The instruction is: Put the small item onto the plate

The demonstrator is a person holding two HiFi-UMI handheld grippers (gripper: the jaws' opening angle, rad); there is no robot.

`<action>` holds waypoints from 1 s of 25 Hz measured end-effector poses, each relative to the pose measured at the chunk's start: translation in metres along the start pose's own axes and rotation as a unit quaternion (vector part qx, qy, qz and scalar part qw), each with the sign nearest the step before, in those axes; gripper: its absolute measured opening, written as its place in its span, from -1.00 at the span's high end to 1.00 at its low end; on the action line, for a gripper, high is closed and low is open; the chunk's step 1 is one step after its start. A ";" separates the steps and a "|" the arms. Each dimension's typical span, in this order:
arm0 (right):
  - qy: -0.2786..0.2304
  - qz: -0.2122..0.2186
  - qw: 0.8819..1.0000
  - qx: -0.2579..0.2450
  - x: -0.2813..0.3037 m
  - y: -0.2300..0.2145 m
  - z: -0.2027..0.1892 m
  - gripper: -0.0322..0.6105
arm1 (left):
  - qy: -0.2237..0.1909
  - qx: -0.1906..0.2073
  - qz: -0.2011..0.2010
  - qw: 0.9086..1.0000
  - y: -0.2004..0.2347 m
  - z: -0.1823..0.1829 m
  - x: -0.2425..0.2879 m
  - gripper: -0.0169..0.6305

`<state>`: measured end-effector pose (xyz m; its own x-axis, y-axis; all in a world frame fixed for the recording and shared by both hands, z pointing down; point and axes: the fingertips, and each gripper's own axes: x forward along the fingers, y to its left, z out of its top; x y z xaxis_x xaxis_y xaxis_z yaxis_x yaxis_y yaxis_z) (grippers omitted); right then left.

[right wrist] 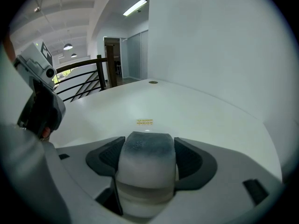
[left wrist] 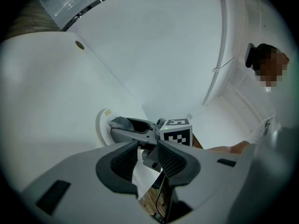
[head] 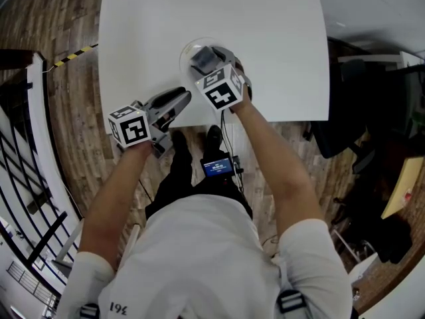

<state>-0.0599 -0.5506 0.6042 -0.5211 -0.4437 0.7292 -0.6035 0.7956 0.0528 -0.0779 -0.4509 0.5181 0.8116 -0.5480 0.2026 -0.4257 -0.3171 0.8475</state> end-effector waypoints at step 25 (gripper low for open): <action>0.013 0.001 1.000 0.008 -0.010 0.003 0.009 -0.08 | -0.020 0.000 -0.001 1.000 -0.008 0.006 0.000 0.60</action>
<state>-0.0619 -0.5480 0.5913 -0.5065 -0.4322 0.7461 -0.6122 0.7896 0.0419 -0.0770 -0.4528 0.5082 0.7961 -0.5773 0.1818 -0.4244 -0.3183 0.8477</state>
